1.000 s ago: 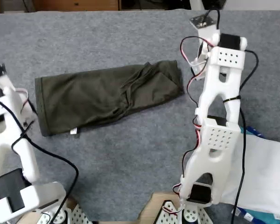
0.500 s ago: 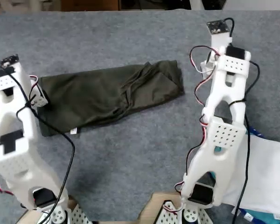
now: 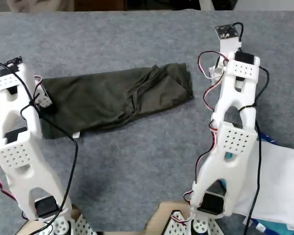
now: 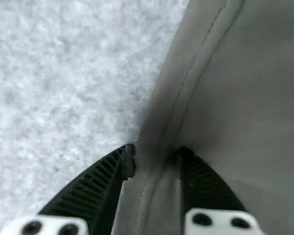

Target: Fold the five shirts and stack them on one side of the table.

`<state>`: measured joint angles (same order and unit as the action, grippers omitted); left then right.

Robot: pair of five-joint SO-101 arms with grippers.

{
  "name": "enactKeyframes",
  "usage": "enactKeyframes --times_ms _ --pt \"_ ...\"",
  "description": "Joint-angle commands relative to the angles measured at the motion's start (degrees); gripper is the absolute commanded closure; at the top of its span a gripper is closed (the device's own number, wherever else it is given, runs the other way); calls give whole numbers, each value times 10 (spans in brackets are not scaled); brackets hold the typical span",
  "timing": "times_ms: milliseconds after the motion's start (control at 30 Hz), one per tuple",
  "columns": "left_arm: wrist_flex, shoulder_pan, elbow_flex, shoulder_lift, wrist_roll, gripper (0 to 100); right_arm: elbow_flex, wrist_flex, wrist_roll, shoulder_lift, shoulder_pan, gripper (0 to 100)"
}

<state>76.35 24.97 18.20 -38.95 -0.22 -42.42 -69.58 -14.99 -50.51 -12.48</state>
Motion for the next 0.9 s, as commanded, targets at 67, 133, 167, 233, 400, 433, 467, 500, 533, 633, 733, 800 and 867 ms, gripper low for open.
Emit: enactKeyframes --times_ms 67,133,167,233,400,433,467,500,533,633,733,800,867 --pt "-1 -6 22 -7 13 984 -14 8 6 3 -3 850" --pt "-1 -4 19 -7 12 981 -14 8 6 4 -3 850" --pt "-1 -2 19 -7 12 982 -14 8 6 4 -3 850" --pt "0 17 19 -7 11 982 -14 8 6 4 -3 850" --pt "36 99 61 -7 -10 982 -14 9 6 4 -3 850" --pt "49 118 76 -7 -25 982 -14 9 6 4 -3 850" --pt "60 135 91 -8 -38 982 -14 9 6 4 -3 850" --pt "69 150 104 -8 -49 982 -14 9 6 4 -3 850" --pt "76 164 116 -8 -60 982 -14 9 6 4 -3 850" --pt "108 192 166 -8 -84 982 -14 9 6 4 -3 850" --pt "150 193 221 -8 -91 982 -14 9 6 3 -3 850" --pt "184 174 257 -8 -91 982 -14 9 6 2 -3 850" --pt "228 145 296 -7 -90 982 -14 9 6 2 -3 850"
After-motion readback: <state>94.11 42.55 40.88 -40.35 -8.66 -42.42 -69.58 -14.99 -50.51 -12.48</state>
